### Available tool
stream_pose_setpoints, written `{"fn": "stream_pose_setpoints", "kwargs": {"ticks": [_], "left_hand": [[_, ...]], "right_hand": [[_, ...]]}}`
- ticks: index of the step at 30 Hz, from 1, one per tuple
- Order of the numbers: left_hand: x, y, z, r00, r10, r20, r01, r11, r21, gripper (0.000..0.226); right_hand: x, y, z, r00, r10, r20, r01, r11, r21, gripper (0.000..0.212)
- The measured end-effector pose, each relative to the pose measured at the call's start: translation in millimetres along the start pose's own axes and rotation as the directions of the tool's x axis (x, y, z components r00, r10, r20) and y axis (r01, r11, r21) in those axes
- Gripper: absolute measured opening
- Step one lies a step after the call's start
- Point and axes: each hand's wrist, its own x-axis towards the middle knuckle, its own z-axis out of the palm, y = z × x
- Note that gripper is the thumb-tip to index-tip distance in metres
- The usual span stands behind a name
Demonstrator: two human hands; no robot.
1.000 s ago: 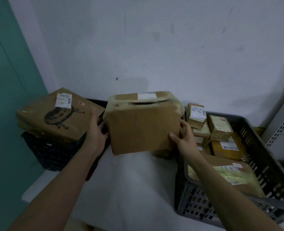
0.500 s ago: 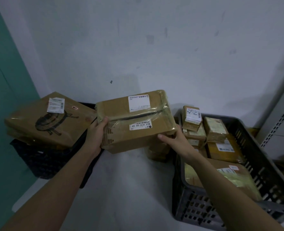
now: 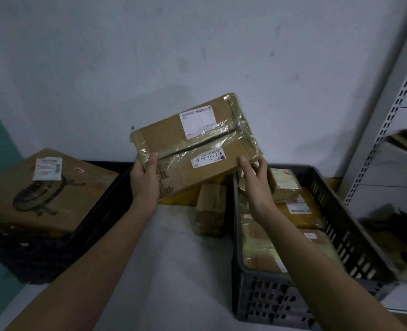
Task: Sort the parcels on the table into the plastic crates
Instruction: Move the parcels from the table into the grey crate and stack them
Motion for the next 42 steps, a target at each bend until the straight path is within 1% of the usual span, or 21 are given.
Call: {"fn": "stream_pose_setpoints", "kwargs": {"ticks": [3,6,7,9,11,12,14,17,19,21,22,23,25,28,29,31,32,36,38,40,42], "left_hand": [[-11,-1,22,0.999,-0.024,0.041,0.024,1.000,0.000,0.030],[-27,-3,53,0.994,-0.072,0.078,0.075,0.997,-0.033,0.033],[-35,-3,65,0.993,-0.080,0.088,0.084,0.995,-0.048,0.033],[-51,0,93,0.992,-0.080,0.097,0.087,0.993,-0.074,0.033],[-69,5,121,0.992,-0.084,0.096,0.094,0.990,-0.105,0.032],[-79,8,135,0.990,-0.097,0.105,0.110,0.987,-0.121,0.031],[-98,12,161,0.980,-0.134,0.149,0.154,0.979,-0.132,0.033],[-125,15,191,0.951,-0.208,0.227,0.230,0.971,-0.072,0.054],[-137,15,200,0.910,-0.263,0.321,0.299,0.952,-0.070,0.071],[-143,8,203,0.865,-0.284,0.414,0.338,0.939,-0.063,0.093],[-144,4,204,0.839,-0.291,0.459,0.346,0.937,-0.038,0.101],[-146,1,205,0.806,-0.313,0.502,0.365,0.931,-0.005,0.103],[-151,-3,209,0.734,-0.391,0.556,0.438,0.897,0.053,0.084],[-151,-8,214,0.698,-0.478,0.533,0.506,0.856,0.104,0.048],[-149,-8,213,0.680,-0.507,0.530,0.507,0.847,0.159,0.042],[-149,-6,209,0.634,-0.553,0.540,0.473,0.830,0.295,0.040],[-150,-6,206,0.636,-0.554,0.537,0.435,0.832,0.344,0.041],[-146,-12,193,0.743,-0.439,0.505,0.249,0.882,0.401,0.046],[-141,-12,190,0.772,-0.381,0.509,0.169,0.894,0.414,0.048],[-132,-11,189,0.769,-0.373,0.520,0.152,0.896,0.417,0.051],[-119,-9,190,0.743,-0.435,0.509,0.239,0.883,0.404,0.073]], "right_hand": [[-2,-7,-25,0.997,-0.014,-0.070,0.012,0.999,-0.039,0.061],[-4,-17,-52,0.993,-0.008,-0.117,0.004,0.999,-0.034,0.059],[-4,-19,-63,0.991,0.003,-0.137,-0.006,1.000,-0.018,0.063],[-6,-21,-83,0.984,0.052,-0.171,-0.052,0.999,0.004,0.080],[-8,-23,-101,0.979,0.111,-0.170,-0.117,0.993,-0.024,0.100],[-11,-24,-108,0.979,0.130,-0.154,-0.137,0.990,-0.033,0.106],[-17,-25,-118,0.984,0.131,-0.119,-0.132,0.991,-0.006,0.108],[-23,-28,-134,0.982,0.125,-0.139,-0.118,0.991,0.059,0.110],[-26,-31,-151,0.968,0.137,-0.208,-0.121,0.989,0.085,0.102],[-28,-34,-172,0.956,0.115,-0.269,-0.097,0.992,0.079,0.079],[-28,-35,-181,0.952,0.095,-0.291,-0.083,0.995,0.053,0.067],[-29,-38,-189,0.948,0.071,-0.311,-0.071,0.997,0.010,0.059],[-29,-43,-201,0.941,0.009,-0.339,-0.043,0.995,-0.093,0.054],[-31,-46,-208,0.933,-0.042,-0.358,-0.033,0.979,-0.200,0.060],[-34,-45,-209,0.933,-0.051,-0.355,-0.035,0.972,-0.233,0.062],[-36,-43,-209,0.941,-0.044,-0.335,-0.062,0.953,-0.297,0.065],[-35,-41,-210,0.942,-0.028,-0.334,-0.087,0.942,-0.325,0.066],[-31,-35,-208,0.934,0.029,-0.356,-0.184,0.893,-0.411,0.062],[-34,-31,-201,0.920,0.063,-0.388,-0.240,0.872,-0.427,0.065],[-38,-28,-190,0.920,0.037,-0.389,-0.233,0.851,-0.471,0.066],[-43,-26,-175,0.930,-0.004,-0.368,-0.194,0.844,-0.501,0.063]]}}
